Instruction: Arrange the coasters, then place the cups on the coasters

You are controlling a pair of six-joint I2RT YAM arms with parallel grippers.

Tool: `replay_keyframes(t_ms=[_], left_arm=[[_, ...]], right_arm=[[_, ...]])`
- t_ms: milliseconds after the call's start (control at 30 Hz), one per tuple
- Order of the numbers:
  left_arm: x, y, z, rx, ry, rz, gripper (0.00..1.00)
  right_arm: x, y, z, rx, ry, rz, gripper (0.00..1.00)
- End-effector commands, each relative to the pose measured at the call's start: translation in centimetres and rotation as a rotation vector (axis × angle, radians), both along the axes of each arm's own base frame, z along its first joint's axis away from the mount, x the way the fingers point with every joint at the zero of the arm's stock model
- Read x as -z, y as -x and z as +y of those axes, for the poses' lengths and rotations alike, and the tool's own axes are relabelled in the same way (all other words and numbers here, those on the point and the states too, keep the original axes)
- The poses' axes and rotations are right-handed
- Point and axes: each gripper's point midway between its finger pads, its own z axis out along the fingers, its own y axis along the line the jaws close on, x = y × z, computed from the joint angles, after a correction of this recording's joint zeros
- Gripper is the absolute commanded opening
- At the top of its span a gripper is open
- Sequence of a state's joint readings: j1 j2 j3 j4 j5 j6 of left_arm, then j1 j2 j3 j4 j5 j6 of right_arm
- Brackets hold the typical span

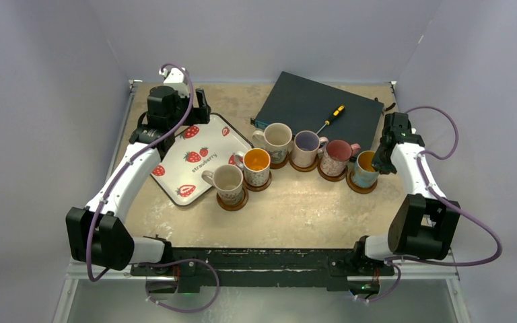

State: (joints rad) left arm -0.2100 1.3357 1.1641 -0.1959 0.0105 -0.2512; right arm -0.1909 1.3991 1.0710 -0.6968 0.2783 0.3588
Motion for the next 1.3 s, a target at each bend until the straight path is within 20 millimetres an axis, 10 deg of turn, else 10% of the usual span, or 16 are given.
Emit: replay_keyframes(t_ms=[0,533,800,1067,1267], left_arm=[[-1.3,-0.3,0.1,-0.009,0.010,-0.046,0.83],[-1.3,-0.3,0.1,-0.008,0.007,-0.044,0.83],[-1.7,-0.3,0.7,-0.042,0.001,-0.058,0.84],[-3.9,0.3,3.2,-0.173,-0.012,-0.147,0.85],[-6.7,1.8,5.9,-0.339,-0.003,-0.251,0.88]], right_arm=[[-1.1,-1.3,-0.9,0.028,0.043,-0.068,0.02],[-2.3,-1.3,-0.8,0.029,0.042,-0.096,0.43],[-6.4,-1.1,-1.0,0.038,0.072,-0.202,0.73],[-15.6,-3.0,-0.1,-0.100,0.116,-0.498,0.84],[-27.1,-2.3,2.0,-0.253,0.224,-0.960,0.86]])
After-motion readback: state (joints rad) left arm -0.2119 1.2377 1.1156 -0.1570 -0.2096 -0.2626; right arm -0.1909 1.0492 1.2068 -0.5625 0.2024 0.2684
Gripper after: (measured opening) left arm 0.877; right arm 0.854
